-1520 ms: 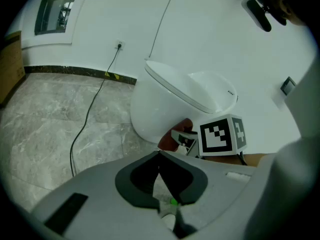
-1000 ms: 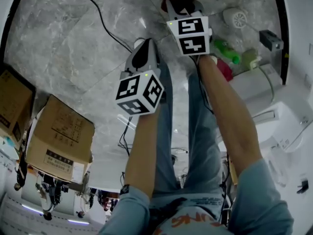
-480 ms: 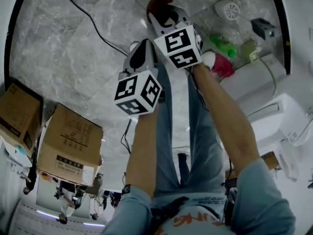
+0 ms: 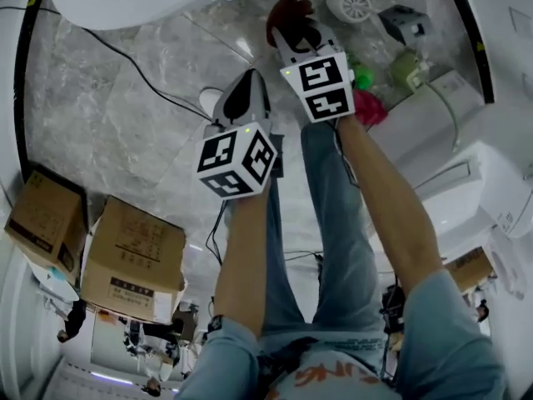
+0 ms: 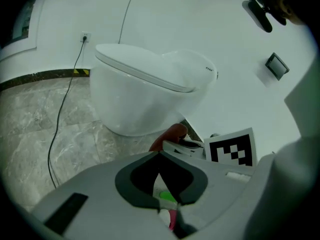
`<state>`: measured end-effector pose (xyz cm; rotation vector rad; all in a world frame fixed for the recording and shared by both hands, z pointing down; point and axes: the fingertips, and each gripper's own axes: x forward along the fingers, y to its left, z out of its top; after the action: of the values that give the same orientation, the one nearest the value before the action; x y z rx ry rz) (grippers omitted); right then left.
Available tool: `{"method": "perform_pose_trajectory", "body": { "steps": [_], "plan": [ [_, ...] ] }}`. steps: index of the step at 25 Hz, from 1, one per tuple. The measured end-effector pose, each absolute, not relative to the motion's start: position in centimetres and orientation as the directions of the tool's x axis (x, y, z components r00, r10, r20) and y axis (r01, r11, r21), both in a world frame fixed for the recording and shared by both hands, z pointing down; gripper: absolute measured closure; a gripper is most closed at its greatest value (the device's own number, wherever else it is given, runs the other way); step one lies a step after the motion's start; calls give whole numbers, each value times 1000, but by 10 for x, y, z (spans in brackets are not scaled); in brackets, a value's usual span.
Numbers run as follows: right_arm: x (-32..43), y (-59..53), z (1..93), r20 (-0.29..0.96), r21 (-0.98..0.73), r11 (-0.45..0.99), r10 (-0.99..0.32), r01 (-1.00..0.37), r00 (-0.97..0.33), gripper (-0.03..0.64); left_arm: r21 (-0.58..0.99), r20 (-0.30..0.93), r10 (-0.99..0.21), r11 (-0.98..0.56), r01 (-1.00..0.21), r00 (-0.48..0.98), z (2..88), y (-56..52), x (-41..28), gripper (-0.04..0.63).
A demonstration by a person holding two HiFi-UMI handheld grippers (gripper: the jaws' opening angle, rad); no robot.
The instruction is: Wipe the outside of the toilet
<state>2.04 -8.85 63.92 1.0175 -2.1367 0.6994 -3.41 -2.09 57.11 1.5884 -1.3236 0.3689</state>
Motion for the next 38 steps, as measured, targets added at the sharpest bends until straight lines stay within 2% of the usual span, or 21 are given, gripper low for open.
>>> {"method": "perform_pose_trajectory", "body": {
  "steps": [6,14,21,33,38],
  "plan": [
    [79,-116,645,740,-163,492,-512,-855,-436,538,470,740,-562,38,-882,370,578,-33,9,600],
    [112,-157,670,721,-157,432,-564,-888,-402,540,465,726,-579,14,-885,371,597,-47,33,600],
    [124,-191,707,723,-82,402,-605,-912,-332,540,453,702,-603,-33,-891,379,612,-67,24,600],
    [124,-220,742,713,-12,413,-635,-911,-297,537,573,629,-637,-6,-820,445,626,-90,3,600],
    [94,-221,742,716,40,482,-625,-875,-311,537,545,650,-644,28,-838,402,627,-88,-38,600]
  ]
}}
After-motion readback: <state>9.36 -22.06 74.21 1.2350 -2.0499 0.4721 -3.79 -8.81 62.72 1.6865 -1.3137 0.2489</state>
